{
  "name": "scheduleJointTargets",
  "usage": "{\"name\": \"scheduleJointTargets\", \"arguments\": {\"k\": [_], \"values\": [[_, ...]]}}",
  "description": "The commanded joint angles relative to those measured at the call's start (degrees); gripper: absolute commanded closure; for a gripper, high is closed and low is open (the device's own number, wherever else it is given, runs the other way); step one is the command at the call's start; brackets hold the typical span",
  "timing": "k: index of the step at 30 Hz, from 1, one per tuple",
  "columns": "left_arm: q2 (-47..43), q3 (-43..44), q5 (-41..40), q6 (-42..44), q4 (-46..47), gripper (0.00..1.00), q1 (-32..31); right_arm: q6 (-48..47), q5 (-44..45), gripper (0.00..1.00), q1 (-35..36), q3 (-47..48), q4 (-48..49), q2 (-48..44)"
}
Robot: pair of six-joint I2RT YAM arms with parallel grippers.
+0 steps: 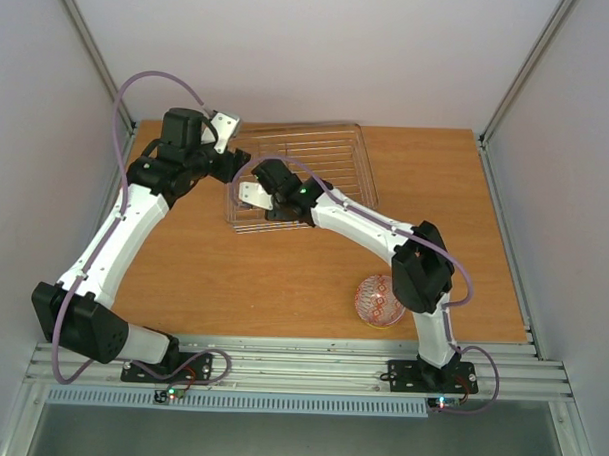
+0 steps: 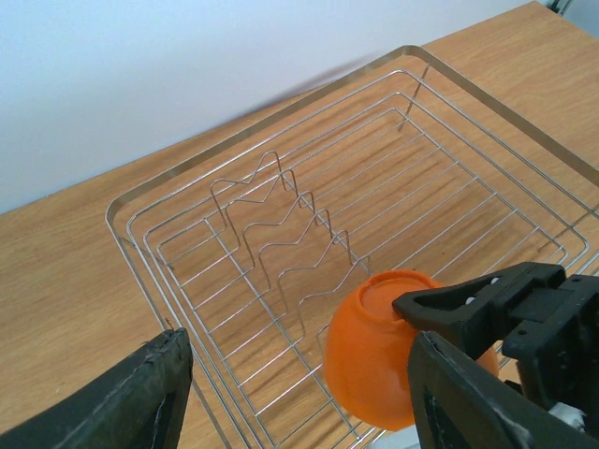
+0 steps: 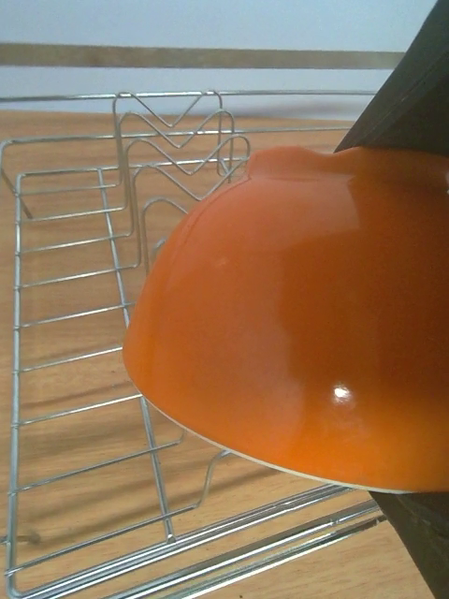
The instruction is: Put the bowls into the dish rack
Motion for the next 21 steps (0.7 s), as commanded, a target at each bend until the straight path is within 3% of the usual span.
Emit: {"name": "scheduleJointTargets", "arguments": {"k": [1,9,12,13,16,21], "values": [[0.0,-0.2,0.9,-0.7,2.3,0.36,0.5,0.9,-0.6,0.99,0.5,0.2,0.4,1.9],[0.2,-0.2,1.2,-0.8,2.3,0.36,0.8,0.3,-1.0,0.99,0.4,0.9,-0.4,4.1],[0.4,-0.3,1.3,-0.8,2.5,0.36,0.7,0.1,-1.0,0.94,0.4,1.8,-1.1,4.9],[0.4,-0.3,1.3,-0.9,2.5,0.36,0.8,0.1,-0.7,0.90,0.4,2.0,-1.0,5.1],[0.4,-0.4,1.2,-0.9,2.6,0.36,0.8,0.8,-0.4,0.50,0.4,1.8,-0.6,5.0],[0.5,-0.6,1.1,-0.8,2.8,0.36,0.9,1.2,-1.3,0.31,0.4,-1.4,3.3,2.8]]}}
